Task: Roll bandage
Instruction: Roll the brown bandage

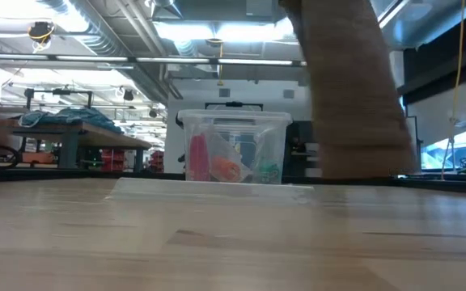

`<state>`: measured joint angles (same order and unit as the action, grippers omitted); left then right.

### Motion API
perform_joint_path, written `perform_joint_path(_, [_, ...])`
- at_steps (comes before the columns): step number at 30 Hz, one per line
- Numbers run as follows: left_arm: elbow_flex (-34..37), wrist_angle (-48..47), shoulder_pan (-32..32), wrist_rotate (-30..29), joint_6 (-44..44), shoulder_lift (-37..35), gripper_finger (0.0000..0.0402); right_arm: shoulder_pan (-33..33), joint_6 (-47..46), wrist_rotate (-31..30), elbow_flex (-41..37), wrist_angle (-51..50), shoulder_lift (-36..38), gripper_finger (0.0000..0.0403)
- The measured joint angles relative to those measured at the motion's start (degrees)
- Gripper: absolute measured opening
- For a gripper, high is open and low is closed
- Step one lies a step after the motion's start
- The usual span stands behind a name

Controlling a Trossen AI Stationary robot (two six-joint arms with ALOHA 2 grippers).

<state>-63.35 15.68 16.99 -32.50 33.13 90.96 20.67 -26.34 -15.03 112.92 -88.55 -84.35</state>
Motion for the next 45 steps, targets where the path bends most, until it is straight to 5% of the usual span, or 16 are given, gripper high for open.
perform_joint_path(6, [0.00, 0.26, 0.00, -0.14, -0.69, 0.00, 0.0000, 15.35, -15.63, -16.61, -26.71, 10.99, 14.12, 0.0264])
perform_joint_path(12, [0.00, 0.44, 0.15, -0.10, -0.06, -0.02, 0.0000, 24.58, -13.06, -30.88, -56.34, 39.71, 25.65, 0.0264])
perform_joint_path(18, [0.00, 0.27, 0.15, 2.21, 1.59, -0.03, 0.0000, 22.66, -9.33, -31.33, -74.55, 63.50, 26.06, 0.0264])
perform_joint_path(24, [0.00, 0.14, 0.15, 4.61, 1.52, -0.07, 0.0000, 20.91, -1.25, -31.41, -78.76, 80.37, 24.99, 0.0264])
perform_joint_path(31, [0.00, -0.03, 0.13, 5.35, 1.43, -0.08, 0.0000, 20.93, 2.89, -30.53, -78.90, 84.96, 23.58, 0.0255])
perform_joint_path(45, [0.00, 0.31, 0.11, 5.32, 1.56, -0.09, 0.0000, 20.91, 9.68, -31.05, -78.90, 91.43, 19.95, 0.0105])
